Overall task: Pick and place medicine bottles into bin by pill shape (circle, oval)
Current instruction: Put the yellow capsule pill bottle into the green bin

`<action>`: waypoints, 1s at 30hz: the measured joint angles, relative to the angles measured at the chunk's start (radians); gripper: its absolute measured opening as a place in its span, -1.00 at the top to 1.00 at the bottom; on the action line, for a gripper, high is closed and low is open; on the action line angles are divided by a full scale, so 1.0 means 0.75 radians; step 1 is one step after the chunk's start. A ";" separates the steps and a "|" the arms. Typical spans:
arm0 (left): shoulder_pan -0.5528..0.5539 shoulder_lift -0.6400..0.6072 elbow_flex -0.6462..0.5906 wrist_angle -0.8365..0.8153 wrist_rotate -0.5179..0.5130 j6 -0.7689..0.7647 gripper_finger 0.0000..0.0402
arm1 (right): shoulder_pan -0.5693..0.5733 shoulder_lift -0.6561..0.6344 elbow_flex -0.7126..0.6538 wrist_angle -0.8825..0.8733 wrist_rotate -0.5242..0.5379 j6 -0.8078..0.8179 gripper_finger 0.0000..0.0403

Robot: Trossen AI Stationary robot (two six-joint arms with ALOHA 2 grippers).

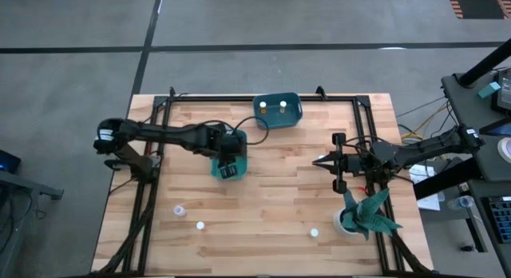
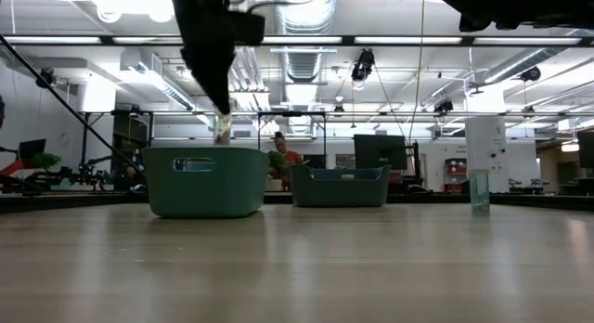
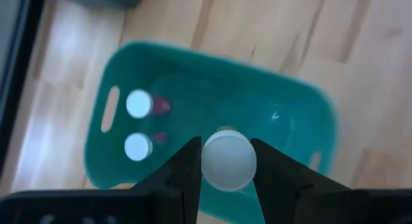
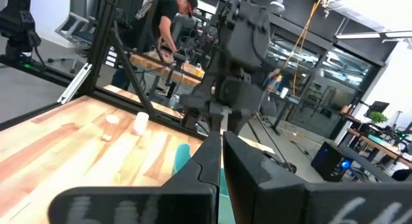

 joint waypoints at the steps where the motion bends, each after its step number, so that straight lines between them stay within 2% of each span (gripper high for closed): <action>1: 0.016 -0.001 -0.025 0.011 0.007 0.001 0.51 | 0.000 -0.001 0.000 -0.001 0.001 -0.001 0.96; 13: 0.148 -0.002 -0.224 0.118 0.015 -0.036 0.51 | 0.000 0.000 0.000 -0.006 0.001 -0.011 0.96; 30: 0.175 0.000 -0.382 0.301 0.015 -0.092 0.50 | 0.000 0.000 0.000 -0.014 0.002 -0.012 0.96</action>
